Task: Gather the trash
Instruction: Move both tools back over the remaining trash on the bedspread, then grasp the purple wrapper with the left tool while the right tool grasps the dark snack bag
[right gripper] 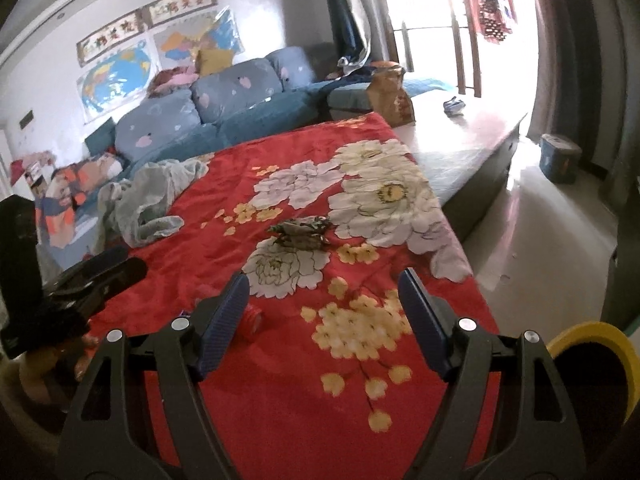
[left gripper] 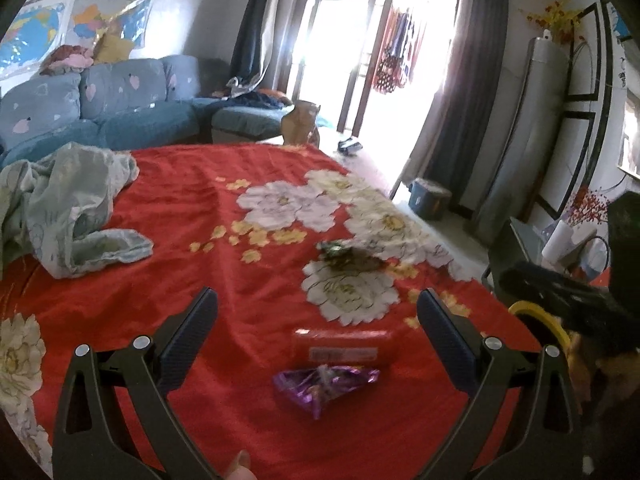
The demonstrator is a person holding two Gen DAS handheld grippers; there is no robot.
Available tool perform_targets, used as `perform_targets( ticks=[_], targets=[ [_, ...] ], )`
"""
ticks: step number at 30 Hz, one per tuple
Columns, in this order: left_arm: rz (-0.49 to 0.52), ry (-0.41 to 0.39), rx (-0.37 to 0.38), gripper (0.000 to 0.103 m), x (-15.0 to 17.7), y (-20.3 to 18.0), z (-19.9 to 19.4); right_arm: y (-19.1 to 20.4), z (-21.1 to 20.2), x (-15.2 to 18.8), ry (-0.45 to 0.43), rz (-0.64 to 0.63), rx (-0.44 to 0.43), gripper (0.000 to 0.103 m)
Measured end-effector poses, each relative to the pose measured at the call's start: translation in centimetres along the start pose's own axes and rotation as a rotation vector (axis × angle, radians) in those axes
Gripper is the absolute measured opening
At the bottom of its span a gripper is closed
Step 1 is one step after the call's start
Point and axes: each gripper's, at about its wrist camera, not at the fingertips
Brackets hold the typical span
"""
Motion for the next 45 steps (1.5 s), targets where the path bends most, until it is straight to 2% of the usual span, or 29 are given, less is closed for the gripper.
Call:
perform_targets(
  ticks=[7,13,21,23,27,30,35,45],
  targets=[
    [-0.005,0.088,0.038,0.096,1.7,1.8,0.8,0.2,4.1,-0.6,0.050,-0.007,-0.001,0.069],
    [0.028,0.168,0.075,0.096,3.6,1.3,2.4,0.0,7.7,-1.0,0.105,-0.011,0.002,0.069],
    [0.090,0.226,0.115,0.094,5.1,-0.2,4.0,-0.3,12.2,-1.5,0.198,-0.078,-0.006,0.047],
    [0.095,0.240,0.114,0.083,5.2,-0.3,4.3,-0.2,13.1,-1.6,0.215,-0.102,-0.006,0.045],
    [0.092,0.277,0.115,0.076,5.7,-0.2,5.0,0.2,14.6,-1.8,0.238,-0.144,-0.016,0.041],
    [0.092,0.284,0.121,0.072,5.8,-0.2,5.1,0.6,15.6,-1.8,0.257,-0.181,-0.022,0.035],
    [0.096,0.288,0.127,0.069,5.9,-0.3,5.2,0.9,16.8,-1.3,0.299,-0.198,-0.051,0.010],
    [0.111,0.287,0.149,0.063,6.0,-0.7,4.7,1.4,14.3,0.1,0.276,-0.165,-0.109,0.006]
  ],
)
Point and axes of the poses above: each gripper's, at about its wrist camera, not at the fingertips, and z roughly the way its jaws point, y to its left, x to its underside, and after that the axes turned 4 degrees about -y, right-handed
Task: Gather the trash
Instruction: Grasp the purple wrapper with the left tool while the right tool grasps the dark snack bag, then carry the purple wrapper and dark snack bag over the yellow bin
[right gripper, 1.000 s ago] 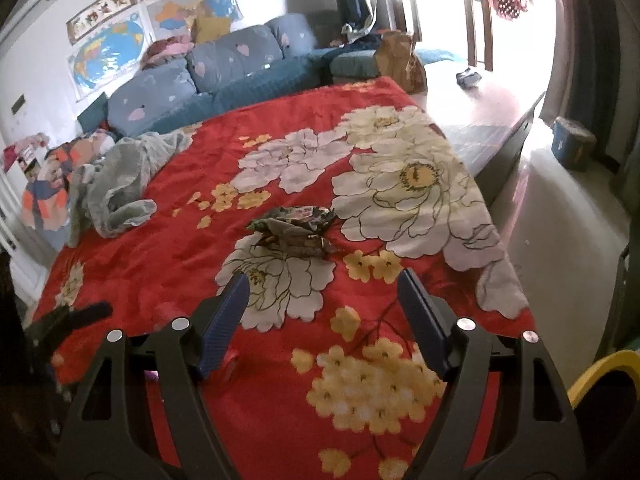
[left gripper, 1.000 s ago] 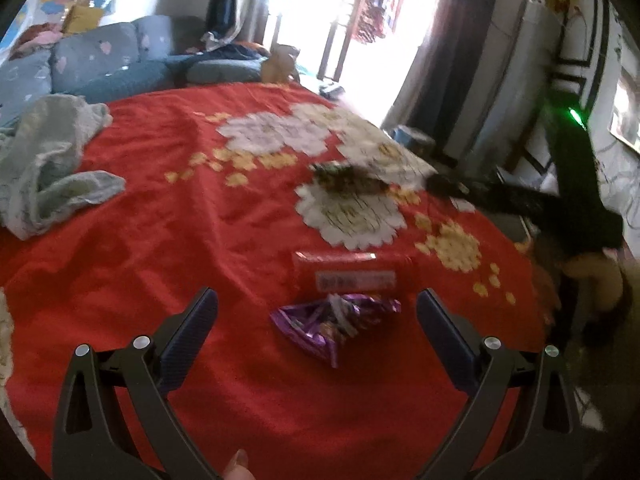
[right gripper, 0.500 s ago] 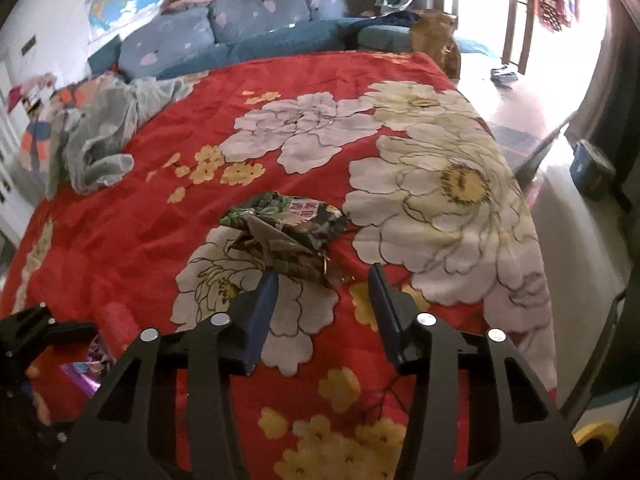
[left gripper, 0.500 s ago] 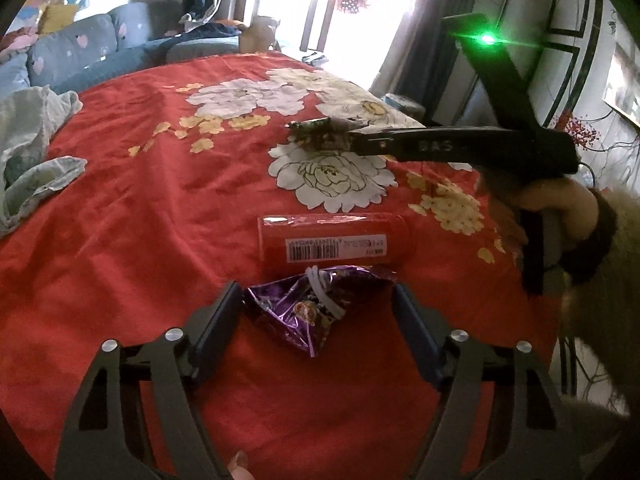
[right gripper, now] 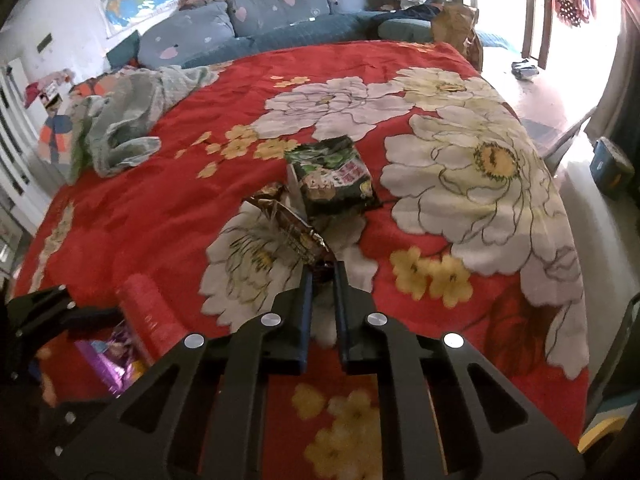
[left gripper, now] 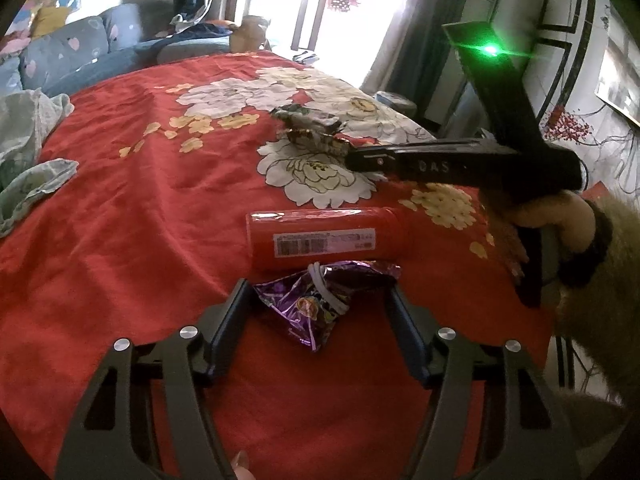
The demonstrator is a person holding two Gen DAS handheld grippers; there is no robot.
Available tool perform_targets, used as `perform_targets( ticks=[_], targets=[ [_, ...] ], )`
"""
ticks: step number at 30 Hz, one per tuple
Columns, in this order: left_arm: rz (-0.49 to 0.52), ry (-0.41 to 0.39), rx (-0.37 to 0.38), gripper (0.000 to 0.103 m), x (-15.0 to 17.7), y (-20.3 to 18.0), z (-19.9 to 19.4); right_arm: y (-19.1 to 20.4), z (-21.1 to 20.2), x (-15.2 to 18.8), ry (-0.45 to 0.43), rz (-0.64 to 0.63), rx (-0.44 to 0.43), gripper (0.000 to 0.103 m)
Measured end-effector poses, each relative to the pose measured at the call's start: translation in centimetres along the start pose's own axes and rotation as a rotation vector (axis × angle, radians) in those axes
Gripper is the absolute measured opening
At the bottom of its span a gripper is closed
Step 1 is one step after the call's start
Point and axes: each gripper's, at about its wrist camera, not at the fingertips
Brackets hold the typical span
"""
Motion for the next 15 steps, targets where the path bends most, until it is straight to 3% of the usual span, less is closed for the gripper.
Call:
perform_targets(
  ticks=[2,3,9,15],
  targets=[
    [0.013,0.001,0.004,0.059,0.0,-0.2,-0.1,0.1,-0.8,0.7,-0.008,0.013,-0.011,0.000],
    [0.019,0.003,0.001,0.045,0.0,-0.3,-0.1,0.1,-1.2,1.1,-0.011,0.025,-0.016,0.000],
    [0.028,0.007,0.016,0.043,0.1,-0.6,-0.2,-0.3,-3.2,3.0,-0.039,0.079,-0.024,0.000],
    [0.022,0.007,0.040,0.030,0.1,-0.8,-0.7,-0.6,-5.2,4.0,-0.074,0.116,-0.028,0.000]
  ],
)
Point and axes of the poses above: each gripper's, at about its wrist camera, not at the fingertips, and z roughly the way its jaws point, y to its left, x to its underside, and after that the axes turned 4 degrees about -y, right-handed
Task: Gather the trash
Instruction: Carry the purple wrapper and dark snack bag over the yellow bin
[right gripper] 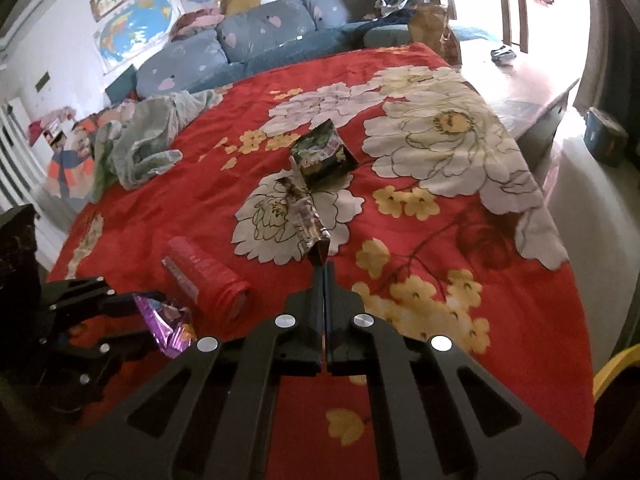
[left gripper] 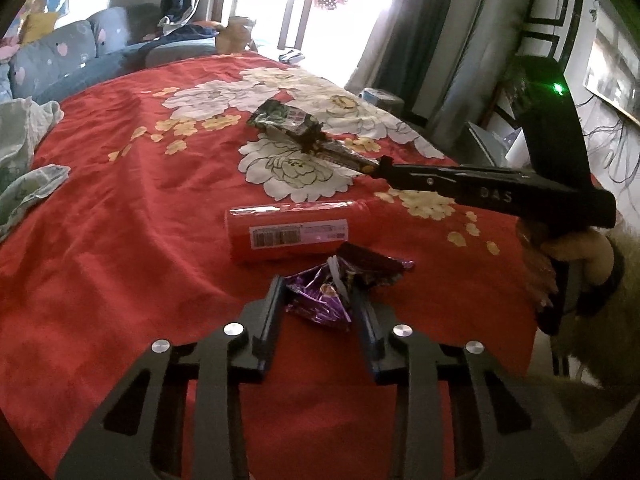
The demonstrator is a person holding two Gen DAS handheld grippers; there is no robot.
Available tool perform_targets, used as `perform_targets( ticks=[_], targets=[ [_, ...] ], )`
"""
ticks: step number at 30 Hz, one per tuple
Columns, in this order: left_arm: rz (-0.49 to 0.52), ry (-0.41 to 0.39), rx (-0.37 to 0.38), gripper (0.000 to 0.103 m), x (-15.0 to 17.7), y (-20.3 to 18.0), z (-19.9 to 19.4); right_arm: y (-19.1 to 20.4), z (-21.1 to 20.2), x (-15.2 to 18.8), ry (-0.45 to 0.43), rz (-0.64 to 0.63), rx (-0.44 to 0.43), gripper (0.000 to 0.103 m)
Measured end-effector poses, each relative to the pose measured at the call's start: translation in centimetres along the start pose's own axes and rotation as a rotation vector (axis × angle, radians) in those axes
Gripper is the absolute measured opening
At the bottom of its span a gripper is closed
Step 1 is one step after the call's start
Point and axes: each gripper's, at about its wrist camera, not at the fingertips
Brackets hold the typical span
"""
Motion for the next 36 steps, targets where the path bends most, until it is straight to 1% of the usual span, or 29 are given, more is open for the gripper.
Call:
perform_targets(
  ticks=[1,2,6,7,8,20,28,36],
  targets=[
    [0.004,0.000,0.006,0.029,0.0,-0.2,-0.1,0.0,-0.5,0.1,-0.009,0.006,-0.002,0.000],
    [0.008,-0.001,0.008,0.021,-0.1,-0.4,-0.1,0.0,-0.8,0.2,-0.014,0.010,-0.002,0.000],
    [0.005,-0.011,0.033,0.018,-0.3,-1.0,-0.4,-0.2,-2.2,0.6,-0.037,0.028,-0.001,0.000],
    [0.010,-0.014,0.033,0.015,-0.3,-1.1,-0.6,-0.2,-2.4,0.7,-0.041,0.030,-0.003,0.000],
    [0.012,-0.017,0.036,0.014,-0.4,-1.3,-0.7,-0.2,-2.9,0.8,-0.046,0.032,-0.003,0.000],
    [0.026,-0.088,0.082,0.012,-2.2,-3.9,-2.5,-0.9,-7.0,1.6,-0.117,0.068,0.006,0.000],
    [0.034,-0.126,0.114,0.011,-3.4,-5.8,-2.9,-2.2,-9.9,1.9,-0.166,0.104,0.033,0.000],
    [0.050,-0.146,0.155,0.011,-4.3,-8.0,-2.5,-4.3,-13.1,2.8,-0.209,0.148,0.083,0.000]
  ],
)
Point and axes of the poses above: each gripper's, at about its wrist camera, not at the fingertips, and z roughly the way its jaws point, y to its left, x to its underside, and after that the axes turned 4 degrees about -y, right-handed
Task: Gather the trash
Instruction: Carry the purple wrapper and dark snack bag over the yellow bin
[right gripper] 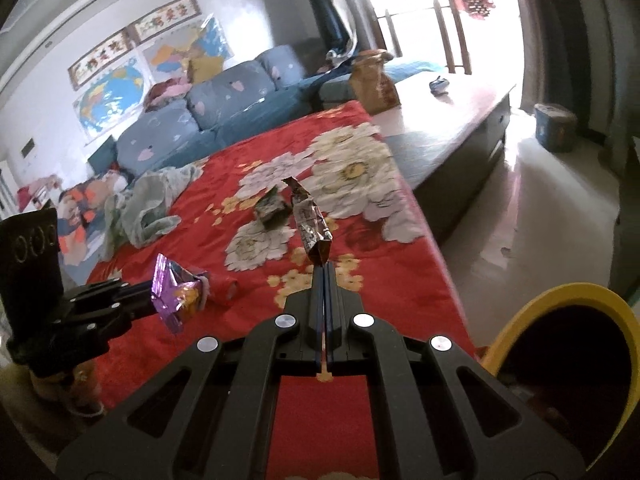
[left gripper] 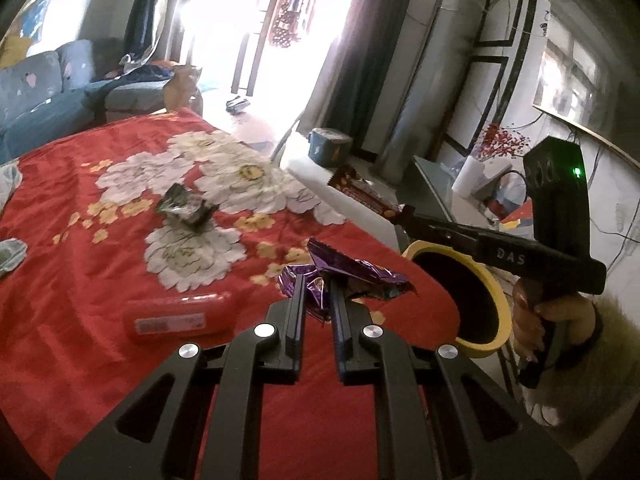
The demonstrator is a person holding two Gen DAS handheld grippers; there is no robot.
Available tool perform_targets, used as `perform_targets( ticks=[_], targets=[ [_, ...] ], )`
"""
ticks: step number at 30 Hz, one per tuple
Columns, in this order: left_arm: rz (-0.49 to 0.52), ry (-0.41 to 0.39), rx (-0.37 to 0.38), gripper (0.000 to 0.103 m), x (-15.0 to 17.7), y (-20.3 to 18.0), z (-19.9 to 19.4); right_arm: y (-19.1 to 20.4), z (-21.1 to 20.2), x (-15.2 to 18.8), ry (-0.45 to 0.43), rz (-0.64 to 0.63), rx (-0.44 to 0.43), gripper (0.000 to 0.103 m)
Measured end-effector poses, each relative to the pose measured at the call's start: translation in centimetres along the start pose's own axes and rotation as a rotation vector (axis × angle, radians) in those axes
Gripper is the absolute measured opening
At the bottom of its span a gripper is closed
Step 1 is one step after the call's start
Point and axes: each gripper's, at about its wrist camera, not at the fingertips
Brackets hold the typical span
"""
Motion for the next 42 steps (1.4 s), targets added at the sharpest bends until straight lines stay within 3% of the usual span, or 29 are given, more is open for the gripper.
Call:
perform_targets(
  ticks=[16,17,32,38,39,40,41,42],
  targets=[
    [0.036,-0.025,0.101,0.011,-1.9,-4.9,2.7,-4.4,-4.8,1.0,-0.066,0.075,0.133,0.000],
    [0.038,-0.024,0.105,0.005,-1.9,-5.1,2.8,-4.7,-5.1,1.1,-0.070,0.082,0.140,0.000],
    [0.102,0.042,0.194,0.001,-1.3,-10.3,7.2,-9.5,-9.4,3.3,-0.137,0.216,0.245,0.000],
    [0.117,0.062,0.180,0.002,-0.7,-10.9,7.8,-11.6,-10.8,4.4,-0.152,0.262,0.286,0.000],
    [0.111,0.063,0.169,0.003,-0.5,-10.6,7.6,-12.0,-10.9,4.6,-0.151,0.269,0.292,0.000],
    [0.108,0.064,0.153,0.011,-0.4,-10.3,7.6,-12.2,-10.9,4.7,-0.150,0.274,0.298,0.000],
    [0.102,0.066,0.131,0.027,-0.3,-9.9,7.4,-12.5,-11.0,5.0,-0.150,0.277,0.308,0.000],
    [0.098,0.066,0.122,0.034,-0.1,-9.5,7.2,-12.7,-11.0,5.1,-0.149,0.279,0.317,0.000]
  ],
)
Point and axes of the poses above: each gripper's, at about its wrist camera, not at the fingertips, and z roughly the way its jaws point, y to its left, x to its underside, and after that the axes turned 4 degrees about -y, right-handed
